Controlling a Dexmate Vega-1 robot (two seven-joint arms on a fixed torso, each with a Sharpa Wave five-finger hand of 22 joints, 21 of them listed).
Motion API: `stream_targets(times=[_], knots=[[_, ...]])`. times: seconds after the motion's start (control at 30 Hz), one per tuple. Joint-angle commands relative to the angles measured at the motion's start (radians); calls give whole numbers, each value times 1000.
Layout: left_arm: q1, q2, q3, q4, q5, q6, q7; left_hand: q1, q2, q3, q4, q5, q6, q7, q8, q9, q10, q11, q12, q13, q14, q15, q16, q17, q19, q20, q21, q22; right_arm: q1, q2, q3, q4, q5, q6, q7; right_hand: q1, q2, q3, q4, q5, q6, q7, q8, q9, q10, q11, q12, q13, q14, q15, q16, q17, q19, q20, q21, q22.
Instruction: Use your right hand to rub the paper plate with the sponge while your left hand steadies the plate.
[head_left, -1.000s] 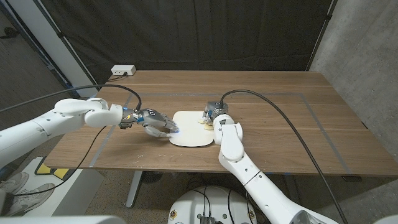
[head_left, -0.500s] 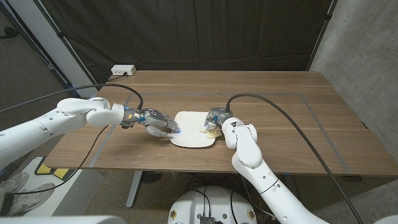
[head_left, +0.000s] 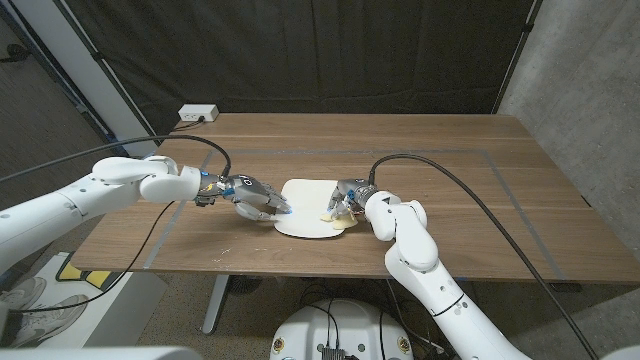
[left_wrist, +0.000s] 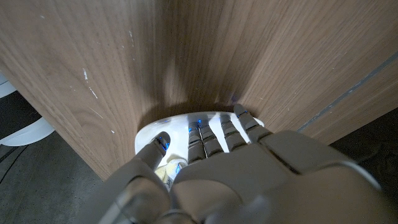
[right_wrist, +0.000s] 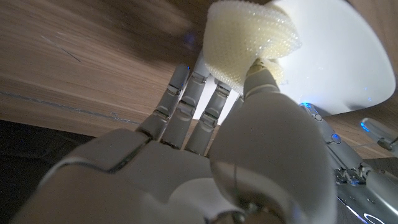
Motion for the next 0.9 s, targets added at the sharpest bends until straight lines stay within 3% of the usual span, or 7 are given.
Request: stream_targets(times=[0.03, 0.27, 0.73, 0.9], knots=[[11, 13, 9, -16, -10, 18, -12, -5, 21, 6, 1, 1, -1, 0, 9, 6, 16, -4, 13, 90, 9, -108, 8, 6, -4, 4, 0, 2, 45, -8, -2, 73, 4, 35, -132, 3, 3, -4, -2, 5, 86, 73, 0, 3, 7, -4, 0, 5, 2, -100, -5, 0, 6, -133, 9, 0], [16, 16, 10, -19, -20, 22, -22, -7, 22, 7, 1, 1, -3, 0, 10, 6, 16, -3, 13, 90, 10, -109, 8, 6, -4, 3, 0, 2, 83, 1, -5, 127, 1, 42, -180, 3, 3, -5, -1, 6, 85, 75, -4, 3, 9, -4, -3, 6, 1, -100, -8, 2, 3, -132, 15, -3], [18, 10, 9, -22, -21, 33, -18, -9, 22, 9, 1, 1, -4, -1, 13, 6, 15, -4, 14, 90, 9, -108, 8, 6, -5, 2, 0, 2, 189, 48, -28, 317, 60, 126, -454, 3, 2, -7, 1, 7, 92, 72, -9, 3, 14, -4, -7, 8, 0, -100, -13, 7, -8, -126, 23, -10], [16, 6, 10, -19, -23, 31, -17, -10, 22, 10, 1, 1, -5, 0, 14, 6, 15, -4, 14, 90, 8, -109, 8, 6, -6, 3, 0, 2, 212, 54, -32, 345, 59, 129, -505, 3, 2, -8, 2, 8, 93, 74, -11, 3, 14, -4, -9, 8, 1, -100, -14, 9, -10, -126, 26, -12]])
